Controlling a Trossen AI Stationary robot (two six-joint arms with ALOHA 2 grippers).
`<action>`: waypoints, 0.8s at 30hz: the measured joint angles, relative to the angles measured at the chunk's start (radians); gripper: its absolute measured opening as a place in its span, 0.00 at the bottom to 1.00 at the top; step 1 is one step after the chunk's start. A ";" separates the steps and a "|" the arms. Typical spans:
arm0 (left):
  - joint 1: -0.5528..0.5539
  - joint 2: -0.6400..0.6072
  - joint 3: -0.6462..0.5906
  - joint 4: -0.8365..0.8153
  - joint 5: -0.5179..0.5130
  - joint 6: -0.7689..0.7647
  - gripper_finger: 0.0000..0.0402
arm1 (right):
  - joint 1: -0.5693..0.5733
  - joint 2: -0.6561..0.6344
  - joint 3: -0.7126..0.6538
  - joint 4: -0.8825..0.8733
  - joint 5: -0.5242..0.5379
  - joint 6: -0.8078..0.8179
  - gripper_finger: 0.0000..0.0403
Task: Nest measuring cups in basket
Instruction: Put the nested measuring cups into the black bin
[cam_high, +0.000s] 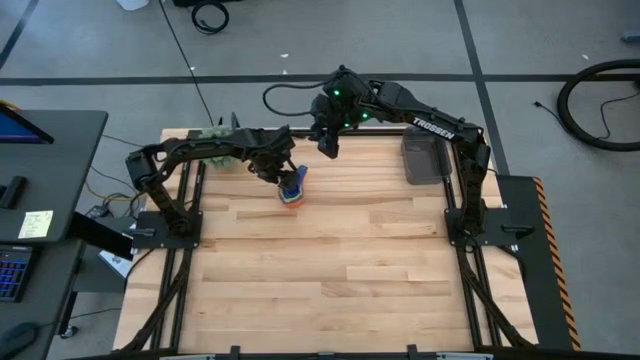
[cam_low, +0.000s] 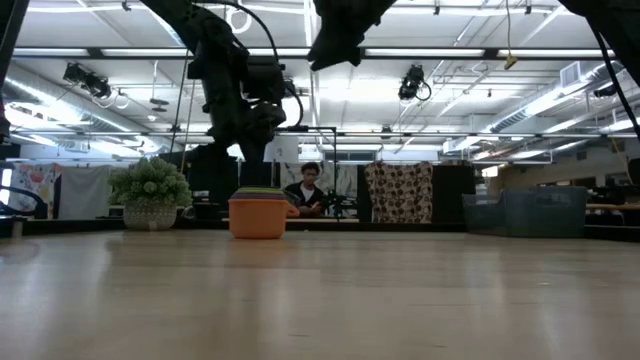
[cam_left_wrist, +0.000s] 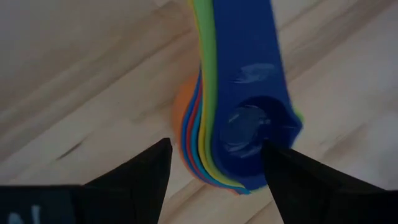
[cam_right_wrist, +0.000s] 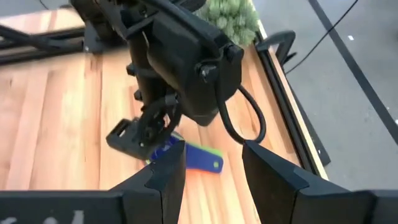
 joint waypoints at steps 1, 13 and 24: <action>0.000 0.006 0.000 -0.001 0.000 0.001 0.63 | 0.000 0.000 0.000 -0.010 0.000 -0.003 0.41; -0.003 0.070 0.000 0.006 0.005 -0.010 0.63 | 0.000 0.000 0.000 -0.015 0.000 -0.005 0.41; -0.016 0.103 0.002 0.064 0.018 -0.010 0.63 | 0.000 0.000 0.000 -0.032 0.000 -0.005 0.41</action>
